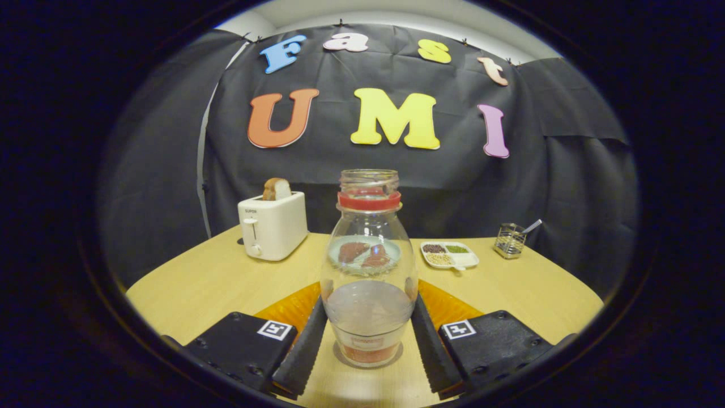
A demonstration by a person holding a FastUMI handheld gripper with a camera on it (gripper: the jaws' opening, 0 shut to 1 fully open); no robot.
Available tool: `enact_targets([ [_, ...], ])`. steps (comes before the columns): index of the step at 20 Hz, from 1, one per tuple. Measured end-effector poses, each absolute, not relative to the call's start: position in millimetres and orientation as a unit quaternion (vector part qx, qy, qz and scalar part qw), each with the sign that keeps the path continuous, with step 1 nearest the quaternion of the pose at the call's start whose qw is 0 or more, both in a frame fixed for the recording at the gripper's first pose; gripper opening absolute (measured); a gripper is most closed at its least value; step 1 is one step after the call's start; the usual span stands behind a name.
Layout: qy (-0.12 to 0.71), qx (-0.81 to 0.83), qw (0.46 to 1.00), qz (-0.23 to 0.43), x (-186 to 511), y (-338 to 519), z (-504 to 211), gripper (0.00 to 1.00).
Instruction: Take the bottle from table, then pour the juice into the cup, finally place the bottle on the coaster
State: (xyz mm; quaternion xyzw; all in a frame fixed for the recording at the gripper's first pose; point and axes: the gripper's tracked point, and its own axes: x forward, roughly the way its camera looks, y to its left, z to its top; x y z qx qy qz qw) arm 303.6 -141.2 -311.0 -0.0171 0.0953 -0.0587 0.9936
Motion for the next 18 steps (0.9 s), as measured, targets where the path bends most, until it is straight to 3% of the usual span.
enact_targets([
  [9,0.092,0.007,0.991,-0.093,309,-162,-328,0.83],
  [11,0.083,0.01,0.992,-0.095,306,-165,-323,0.85],
  [14,0.08,0.023,0.993,-0.079,301,-161,-316,0.99],
  [18,0.077,0.019,0.995,-0.064,292,-151,-304,1.0],
])
